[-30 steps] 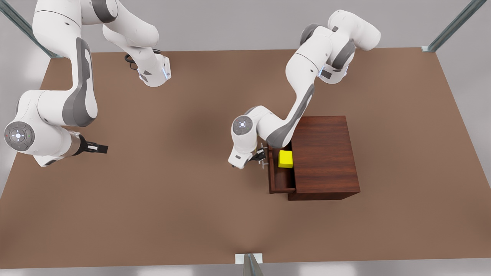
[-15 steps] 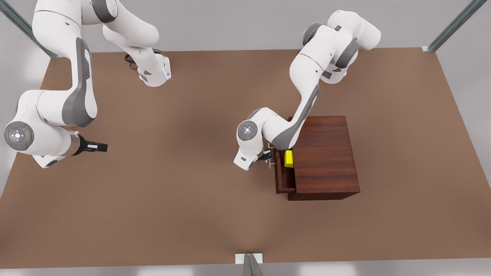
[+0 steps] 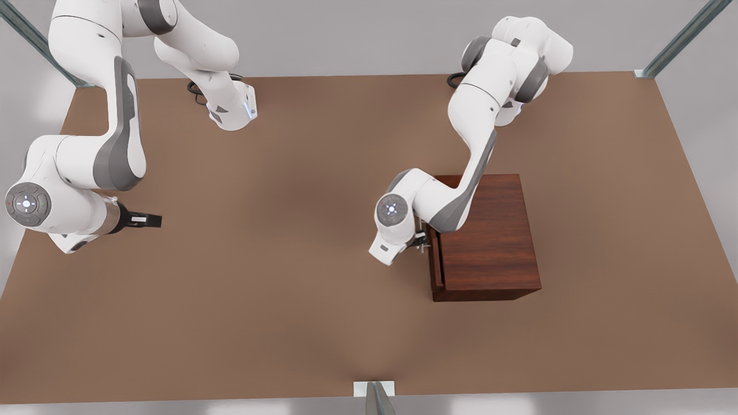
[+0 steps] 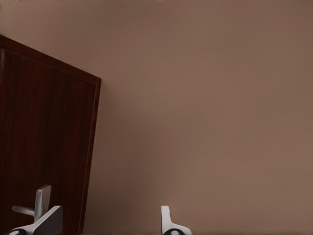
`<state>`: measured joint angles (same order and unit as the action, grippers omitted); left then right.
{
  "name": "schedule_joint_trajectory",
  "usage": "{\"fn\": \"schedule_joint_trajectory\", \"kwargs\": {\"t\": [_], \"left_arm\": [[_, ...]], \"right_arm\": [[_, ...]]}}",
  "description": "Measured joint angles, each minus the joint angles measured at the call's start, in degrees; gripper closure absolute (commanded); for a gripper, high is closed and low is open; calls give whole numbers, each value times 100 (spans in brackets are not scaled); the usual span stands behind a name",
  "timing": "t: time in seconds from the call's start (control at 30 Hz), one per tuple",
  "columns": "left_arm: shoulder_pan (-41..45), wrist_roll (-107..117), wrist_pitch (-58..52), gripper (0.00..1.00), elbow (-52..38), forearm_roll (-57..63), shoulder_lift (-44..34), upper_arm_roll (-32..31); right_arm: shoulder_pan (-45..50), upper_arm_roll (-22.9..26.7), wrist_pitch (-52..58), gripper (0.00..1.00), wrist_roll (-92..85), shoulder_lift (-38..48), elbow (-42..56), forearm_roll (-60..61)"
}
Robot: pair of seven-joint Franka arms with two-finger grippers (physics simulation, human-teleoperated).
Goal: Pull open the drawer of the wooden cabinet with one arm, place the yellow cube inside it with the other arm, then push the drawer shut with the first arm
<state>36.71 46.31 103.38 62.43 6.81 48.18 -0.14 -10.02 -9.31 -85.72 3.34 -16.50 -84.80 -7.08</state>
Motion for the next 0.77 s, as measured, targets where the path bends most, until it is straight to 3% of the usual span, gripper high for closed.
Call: {"fn": "schedule_joint_trajectory", "kwargs": {"t": [0.33, 0.43, 0.53, 0.67, 0.77], "left_arm": [[-133, -282, -318, 0, -67, 7, -105, 40], [-364, -340, -670, 0, -191, -157, -1141, 49], [-1439, -820, -1163, 0, -98, -206, -1850, 66], [-2573, -1656, -892, 0, 2604, -264, -3816, 233], [-2632, -2134, -667, 0, 2519, -262, -3746, 250]], "right_arm": [[0, 0, 1, 0, -63, 0, 5, -6], [0, 0, 2, 0, -76, 0, 5, -2], [0, 0, 3, 0, -88, 0, 5, -3], [0, 0, 4, 0, -100, 0, 5, -6], [0, 0, 5, 0, -107, 0, 4, -7]]}}
